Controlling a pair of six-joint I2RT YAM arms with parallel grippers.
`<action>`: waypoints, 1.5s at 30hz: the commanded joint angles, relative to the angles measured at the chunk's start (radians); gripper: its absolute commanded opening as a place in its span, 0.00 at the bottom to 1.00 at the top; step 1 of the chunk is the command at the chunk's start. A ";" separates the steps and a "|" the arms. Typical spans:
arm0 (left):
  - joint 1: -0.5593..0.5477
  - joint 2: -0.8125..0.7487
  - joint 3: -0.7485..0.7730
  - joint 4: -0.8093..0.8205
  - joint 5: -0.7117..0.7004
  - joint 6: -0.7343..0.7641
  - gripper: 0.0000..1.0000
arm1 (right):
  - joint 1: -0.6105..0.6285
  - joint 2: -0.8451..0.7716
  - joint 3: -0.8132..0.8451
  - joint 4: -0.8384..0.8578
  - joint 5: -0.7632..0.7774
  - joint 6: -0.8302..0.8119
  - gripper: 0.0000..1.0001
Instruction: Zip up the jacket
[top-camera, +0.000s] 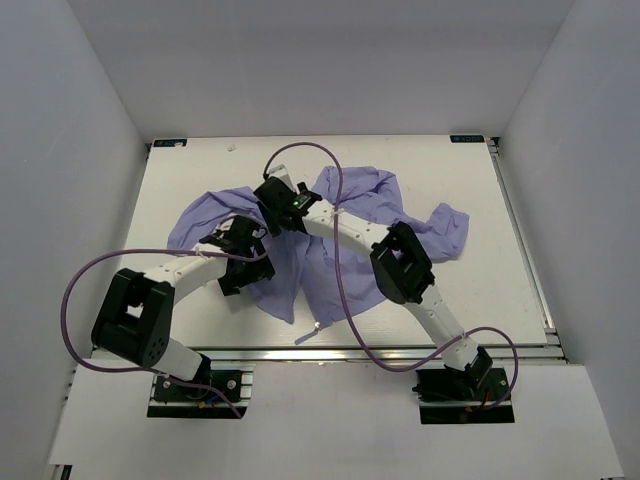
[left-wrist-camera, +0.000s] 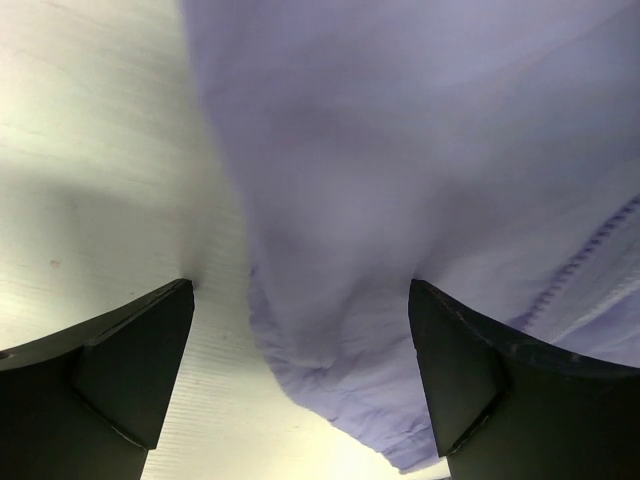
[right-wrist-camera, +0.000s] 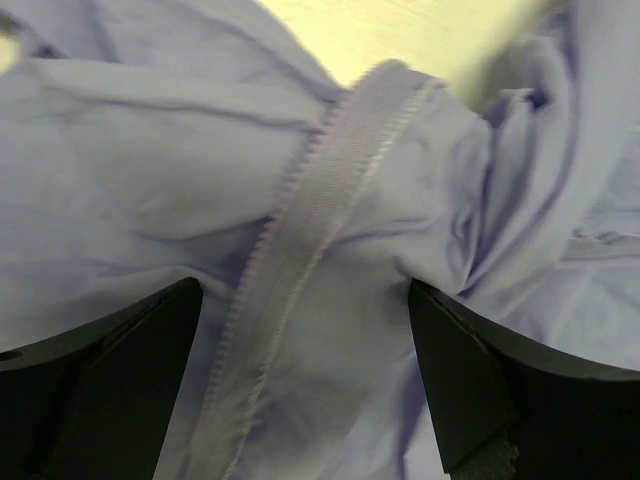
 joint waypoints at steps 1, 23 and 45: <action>0.007 -0.005 -0.059 -0.032 -0.010 -0.011 0.98 | -0.024 -0.027 0.012 -0.003 0.147 -0.040 0.89; 0.007 0.047 -0.087 -0.111 -0.044 0.004 0.98 | -0.171 -0.584 -0.803 0.062 0.004 0.134 0.89; 0.007 -0.139 0.199 -0.098 0.102 0.124 0.98 | -0.188 -0.568 -0.551 0.256 -0.150 -0.135 0.83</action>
